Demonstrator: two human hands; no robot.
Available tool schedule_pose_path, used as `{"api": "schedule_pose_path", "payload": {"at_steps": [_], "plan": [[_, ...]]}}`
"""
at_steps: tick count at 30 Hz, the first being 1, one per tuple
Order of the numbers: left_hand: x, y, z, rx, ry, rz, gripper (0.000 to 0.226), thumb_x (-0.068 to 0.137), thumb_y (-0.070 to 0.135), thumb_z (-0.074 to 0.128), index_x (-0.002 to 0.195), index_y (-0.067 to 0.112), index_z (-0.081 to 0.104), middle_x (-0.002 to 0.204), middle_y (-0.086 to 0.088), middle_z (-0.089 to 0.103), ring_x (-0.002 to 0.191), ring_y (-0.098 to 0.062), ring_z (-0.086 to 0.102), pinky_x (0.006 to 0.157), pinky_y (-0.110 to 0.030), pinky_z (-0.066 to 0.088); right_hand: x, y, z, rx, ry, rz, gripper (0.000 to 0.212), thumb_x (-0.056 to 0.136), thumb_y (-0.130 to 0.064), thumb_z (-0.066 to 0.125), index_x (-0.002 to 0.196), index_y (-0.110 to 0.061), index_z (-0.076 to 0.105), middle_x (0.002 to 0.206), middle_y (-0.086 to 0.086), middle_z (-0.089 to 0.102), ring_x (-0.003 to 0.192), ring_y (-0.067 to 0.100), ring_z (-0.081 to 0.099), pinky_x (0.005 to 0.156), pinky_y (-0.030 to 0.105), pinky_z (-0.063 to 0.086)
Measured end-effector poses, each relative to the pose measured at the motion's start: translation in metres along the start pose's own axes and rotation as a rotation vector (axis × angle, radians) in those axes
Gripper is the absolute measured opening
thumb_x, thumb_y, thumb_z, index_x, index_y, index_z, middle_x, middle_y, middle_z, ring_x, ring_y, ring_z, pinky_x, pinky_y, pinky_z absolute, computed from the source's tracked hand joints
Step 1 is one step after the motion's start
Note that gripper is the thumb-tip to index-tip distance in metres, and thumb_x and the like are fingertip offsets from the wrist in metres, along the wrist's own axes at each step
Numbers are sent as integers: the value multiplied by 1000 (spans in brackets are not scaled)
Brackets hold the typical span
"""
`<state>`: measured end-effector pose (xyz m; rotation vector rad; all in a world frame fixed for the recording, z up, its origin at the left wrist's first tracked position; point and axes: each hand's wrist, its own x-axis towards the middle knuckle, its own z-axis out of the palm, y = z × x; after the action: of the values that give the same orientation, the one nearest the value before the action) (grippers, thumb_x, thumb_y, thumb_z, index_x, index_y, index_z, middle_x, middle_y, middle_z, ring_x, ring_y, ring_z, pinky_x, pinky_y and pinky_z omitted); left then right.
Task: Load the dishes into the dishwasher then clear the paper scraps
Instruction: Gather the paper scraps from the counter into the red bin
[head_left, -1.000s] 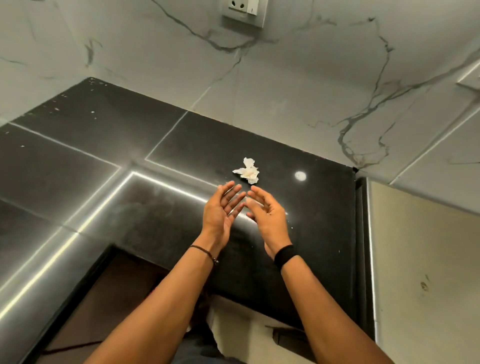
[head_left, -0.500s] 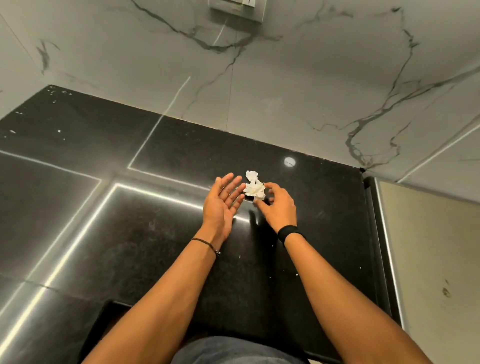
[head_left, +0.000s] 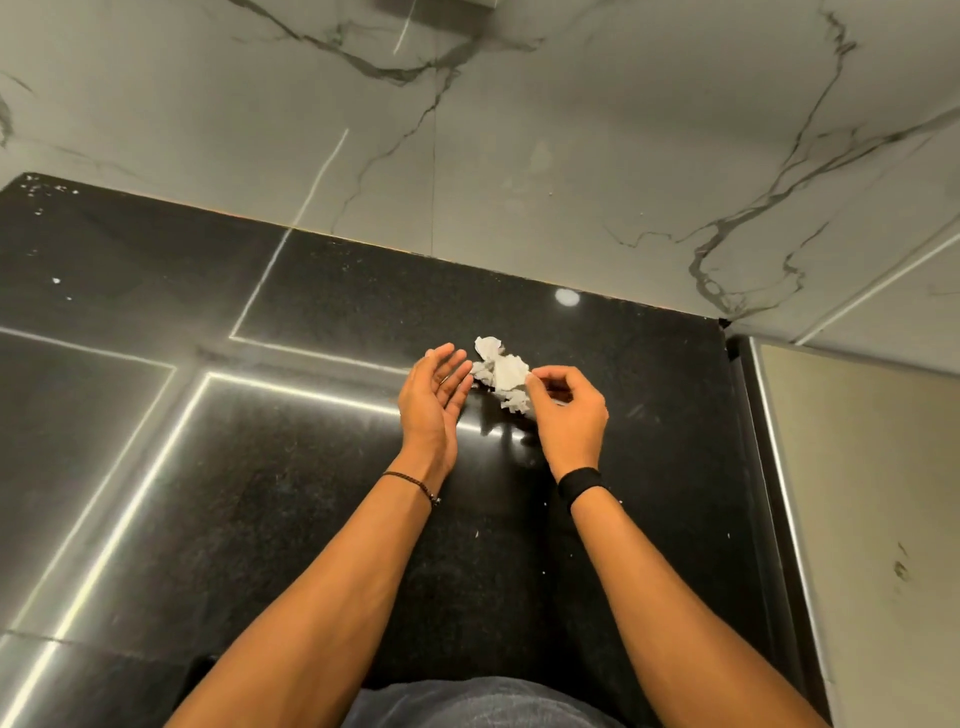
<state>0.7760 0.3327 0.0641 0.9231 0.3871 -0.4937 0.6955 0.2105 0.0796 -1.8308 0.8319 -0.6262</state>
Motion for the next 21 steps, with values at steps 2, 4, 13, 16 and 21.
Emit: {"api": "schedule_pose_path", "payload": {"at_steps": [2,4,13,16,21], "plan": [[1,-5,6,-26,-22,-42,37,104,36,54,125,8,67,122,-12,73,116,-23,69,99,-35,55,-7,-13,2,77,-63,-50,7,89,-10,74,95,-13,75,90,-7,73,85,3,67,78,15,52],[0,-8,9,-100,-73,-113,46,104,45,51,128,9,66,126,-14,71,120,-25,67,104,-38,53,-13,-21,6,107,-187,-70,10,89,-10,75,99,-12,75,95,-5,74,88,4,68,80,15,52],[4,1,1,-371,-89,-184,47,104,45,48,122,6,67,123,-16,71,117,-29,68,107,-42,51,11,27,5,-407,-275,-152,26,88,-24,74,114,-23,73,113,-1,65,105,17,60,94,32,49],[6,1,-2,-316,-72,-183,48,104,45,47,125,7,65,126,-15,70,119,-29,67,105,-40,52,10,39,5,-517,-321,-210,25,90,-24,72,115,-19,73,109,1,64,103,21,59,92,37,51],[8,-5,-4,-289,-52,-209,39,103,26,51,134,7,63,129,-15,69,124,-29,64,110,-41,48,-1,24,4,-207,-207,-138,20,89,-22,75,108,-21,73,106,-7,66,90,5,63,77,22,55]]}}
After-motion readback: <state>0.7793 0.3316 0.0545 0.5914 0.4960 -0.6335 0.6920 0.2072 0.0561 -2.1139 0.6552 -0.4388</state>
